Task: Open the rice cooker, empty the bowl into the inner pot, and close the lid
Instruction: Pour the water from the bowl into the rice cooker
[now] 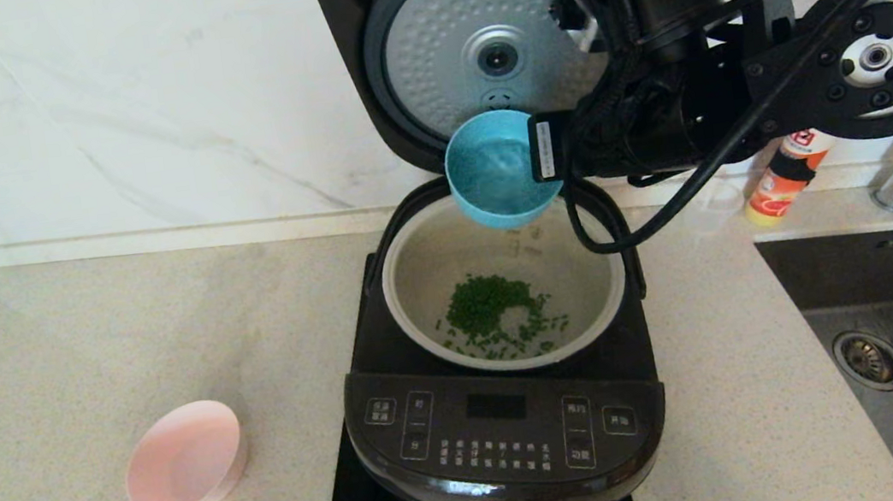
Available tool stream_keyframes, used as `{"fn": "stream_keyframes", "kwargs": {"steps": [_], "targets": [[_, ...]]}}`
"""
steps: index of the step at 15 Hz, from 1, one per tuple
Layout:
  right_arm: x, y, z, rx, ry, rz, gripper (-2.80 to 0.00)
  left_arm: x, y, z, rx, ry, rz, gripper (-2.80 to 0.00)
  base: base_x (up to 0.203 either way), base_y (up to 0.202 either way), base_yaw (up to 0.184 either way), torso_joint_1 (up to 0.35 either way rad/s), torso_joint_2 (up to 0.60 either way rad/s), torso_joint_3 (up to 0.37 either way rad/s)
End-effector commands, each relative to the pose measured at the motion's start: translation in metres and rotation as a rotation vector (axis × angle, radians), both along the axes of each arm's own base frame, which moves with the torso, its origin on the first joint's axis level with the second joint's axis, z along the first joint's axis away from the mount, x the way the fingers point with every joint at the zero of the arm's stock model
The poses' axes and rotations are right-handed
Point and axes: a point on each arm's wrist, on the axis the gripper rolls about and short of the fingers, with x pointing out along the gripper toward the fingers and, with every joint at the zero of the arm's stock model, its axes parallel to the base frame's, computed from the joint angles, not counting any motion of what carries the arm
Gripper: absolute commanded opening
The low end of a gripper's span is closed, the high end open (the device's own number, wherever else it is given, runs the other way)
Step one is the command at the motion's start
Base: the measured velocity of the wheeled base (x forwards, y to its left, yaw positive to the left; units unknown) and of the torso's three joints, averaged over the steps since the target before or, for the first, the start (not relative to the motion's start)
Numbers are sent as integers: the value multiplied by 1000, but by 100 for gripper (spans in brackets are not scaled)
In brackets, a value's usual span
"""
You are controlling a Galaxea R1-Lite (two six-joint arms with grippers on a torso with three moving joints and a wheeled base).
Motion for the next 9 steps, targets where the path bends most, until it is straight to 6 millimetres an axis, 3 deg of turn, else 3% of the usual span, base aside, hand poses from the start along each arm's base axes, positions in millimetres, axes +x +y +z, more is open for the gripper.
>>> {"fn": "stream_keyframes", "kwargs": {"steps": [1,9], "targets": [[-4,-2,7,13,-27,-1,-280,0,0,0,1,0,0,-280,0,0,0,0,0,0],[2,0,8,-25,-138,-44,-280,0,0,0,1,0,0,-280,0,0,0,0,0,0]]}}
